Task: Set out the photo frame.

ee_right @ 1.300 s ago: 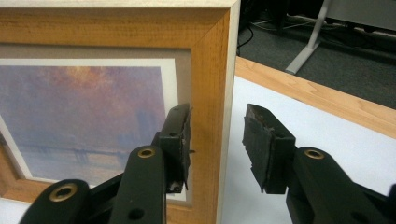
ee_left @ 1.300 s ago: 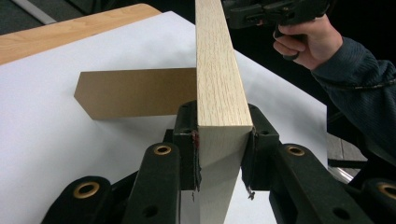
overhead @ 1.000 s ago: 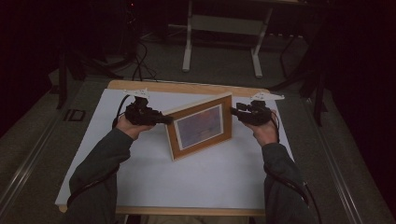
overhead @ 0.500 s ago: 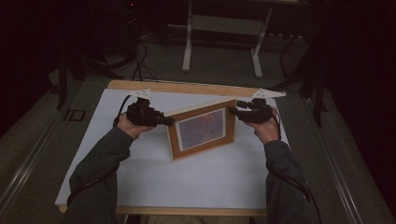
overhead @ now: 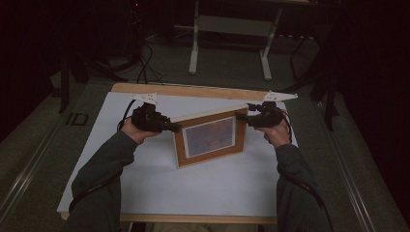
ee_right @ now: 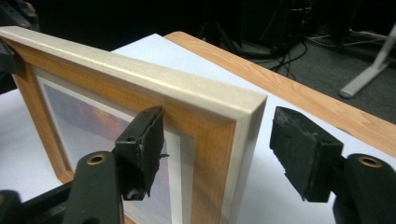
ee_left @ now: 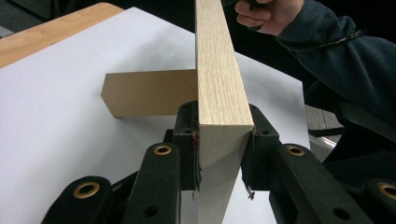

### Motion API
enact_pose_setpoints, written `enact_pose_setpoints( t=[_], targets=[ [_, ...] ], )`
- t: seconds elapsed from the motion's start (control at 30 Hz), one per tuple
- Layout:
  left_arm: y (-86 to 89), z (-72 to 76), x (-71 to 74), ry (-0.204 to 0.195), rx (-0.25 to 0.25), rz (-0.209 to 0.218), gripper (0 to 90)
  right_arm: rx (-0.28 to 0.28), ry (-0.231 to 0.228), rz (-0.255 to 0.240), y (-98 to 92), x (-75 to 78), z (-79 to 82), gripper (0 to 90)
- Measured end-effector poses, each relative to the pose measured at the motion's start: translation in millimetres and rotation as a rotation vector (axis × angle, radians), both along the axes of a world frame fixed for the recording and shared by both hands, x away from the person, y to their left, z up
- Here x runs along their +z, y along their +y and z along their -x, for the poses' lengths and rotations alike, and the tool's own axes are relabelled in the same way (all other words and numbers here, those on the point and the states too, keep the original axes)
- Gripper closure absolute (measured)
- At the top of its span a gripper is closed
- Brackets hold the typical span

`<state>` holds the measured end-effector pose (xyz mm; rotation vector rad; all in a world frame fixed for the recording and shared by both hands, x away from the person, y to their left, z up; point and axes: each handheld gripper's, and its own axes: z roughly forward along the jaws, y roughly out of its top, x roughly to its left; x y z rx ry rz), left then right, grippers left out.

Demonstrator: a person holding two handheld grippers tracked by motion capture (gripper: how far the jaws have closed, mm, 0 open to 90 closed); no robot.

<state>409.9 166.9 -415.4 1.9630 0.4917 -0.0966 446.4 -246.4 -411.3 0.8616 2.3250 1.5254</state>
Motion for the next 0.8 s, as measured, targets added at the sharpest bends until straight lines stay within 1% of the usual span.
enact_pose_setpoints(
  t=[0.07,0.1,0.13,0.23,0.27,0.37,0.57,0.7,0.8],
  targets=[
    [0.0,-0.4,-0.1,0.000,-0.003,0.000,72.5,0.000,0.000,0.000,0.0,0.0,0.0,33.4],
    [0.6,-2.4,-1.3,0.008,-0.007,0.012,72.5,0.025,0.016,-0.004,0.7,-2.5,-3.5,32.2],
    [0.6,-2.4,-1.3,0.008,-0.007,0.012,72.5,0.025,0.016,-0.004,0.7,-2.5,-3.5,32.2],
    [1.3,-4.2,-2.6,0.011,-0.007,0.020,72.5,0.059,0.036,-0.024,-0.6,-6.1,-7.7,33.4],
    [1.3,-4.2,-2.6,0.011,-0.007,0.020,72.5,0.059,0.036,-0.024,-0.6,-6.1,-7.7,33.4],
    [1.6,-5.7,-3.1,0.014,-0.009,0.023,72.5,0.085,0.057,-0.038,-1.0,-8.8,-10.3,37.1],
    [2.0,-8.0,-3.4,0.019,-0.011,0.024,72.5,0.118,0.059,-0.040,0.2,-9.7,-10.5,41.8],
    [3.4,-9.4,-3.9,0.016,-0.001,0.028,72.5,0.125,0.064,-0.041,-0.9,-9.5,-10.4,43.7],
    [6.0,-12.7,-4.9,0.019,0.024,0.037,72.5,0.134,0.069,-0.038,-2.6,-9.1,-10.1,46.8]
  ],
)
